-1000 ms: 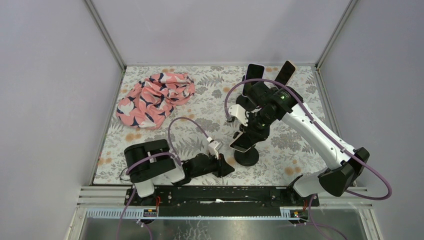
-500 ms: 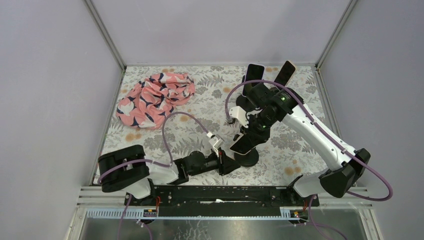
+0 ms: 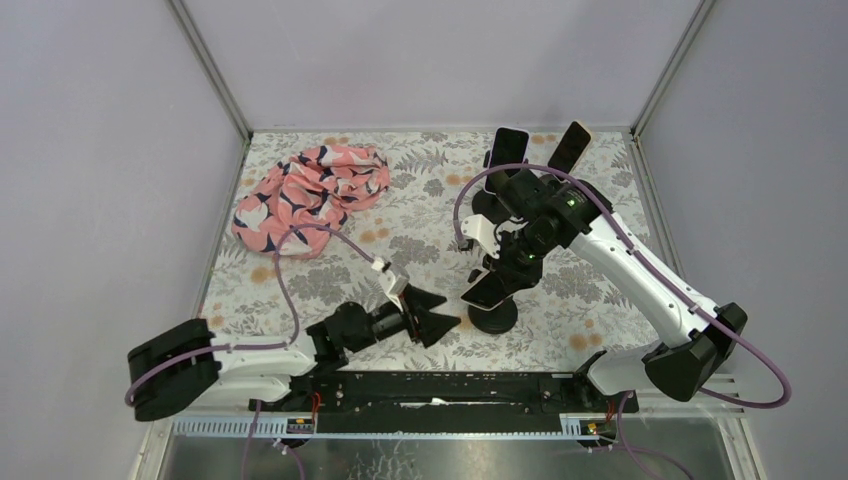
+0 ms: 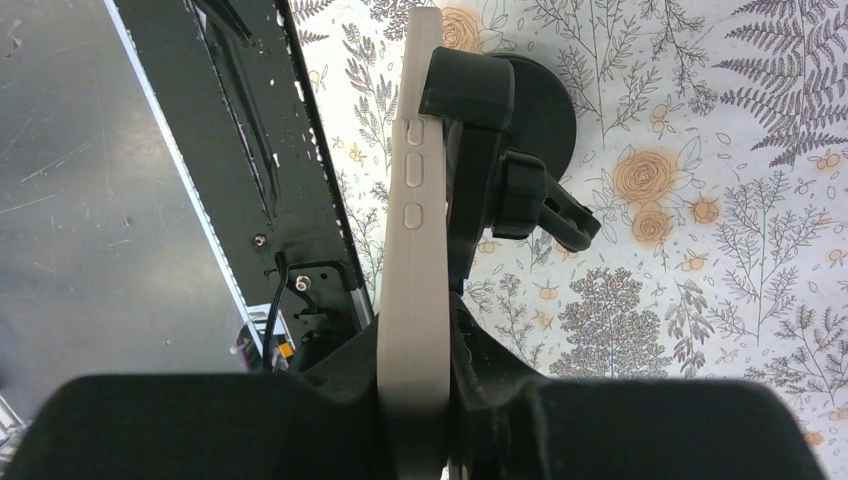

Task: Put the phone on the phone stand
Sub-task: Adjust the phone stand with the phone at the center of the board.

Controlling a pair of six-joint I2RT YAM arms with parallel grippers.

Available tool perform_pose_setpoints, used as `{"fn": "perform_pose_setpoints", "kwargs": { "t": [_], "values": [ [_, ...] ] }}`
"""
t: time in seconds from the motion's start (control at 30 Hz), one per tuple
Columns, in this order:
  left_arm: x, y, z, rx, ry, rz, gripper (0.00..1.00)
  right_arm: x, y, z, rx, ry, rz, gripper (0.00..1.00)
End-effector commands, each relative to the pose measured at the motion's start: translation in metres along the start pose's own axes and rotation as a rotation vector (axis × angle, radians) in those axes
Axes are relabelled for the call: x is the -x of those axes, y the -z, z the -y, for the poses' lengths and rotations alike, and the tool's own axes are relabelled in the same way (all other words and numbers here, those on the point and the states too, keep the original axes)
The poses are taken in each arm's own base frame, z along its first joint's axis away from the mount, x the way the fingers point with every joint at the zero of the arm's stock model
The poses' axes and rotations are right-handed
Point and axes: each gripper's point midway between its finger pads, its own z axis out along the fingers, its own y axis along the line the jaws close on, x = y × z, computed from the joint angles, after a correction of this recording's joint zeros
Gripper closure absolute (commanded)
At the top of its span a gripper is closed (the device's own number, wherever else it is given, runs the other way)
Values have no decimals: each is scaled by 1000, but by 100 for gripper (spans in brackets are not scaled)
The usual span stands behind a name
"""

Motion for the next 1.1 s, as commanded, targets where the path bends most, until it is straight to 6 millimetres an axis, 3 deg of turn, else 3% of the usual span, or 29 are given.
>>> {"fn": "perform_pose_setpoints", "kwargs": {
  "t": [0.0,0.17,0.53,0.77,1.07],
  "values": [
    [57,-6,-4,32,-161,114,24,-6,5,-5,-2,-27,-5,91],
    [80,-20,10,-77,-310,93,22,-8,4,-1,-42,-21,-32,91],
    [72,-45,7,-336,-509,-74,18,-8,5,-2,-54,5,-29,91],
    [67,-52,9,-396,-546,-15,17,-6,4,-3,-46,8,-22,91],
    [77,-52,23,-456,-513,46,21,-5,2,-5,-32,6,-22,91]
  ]
}}
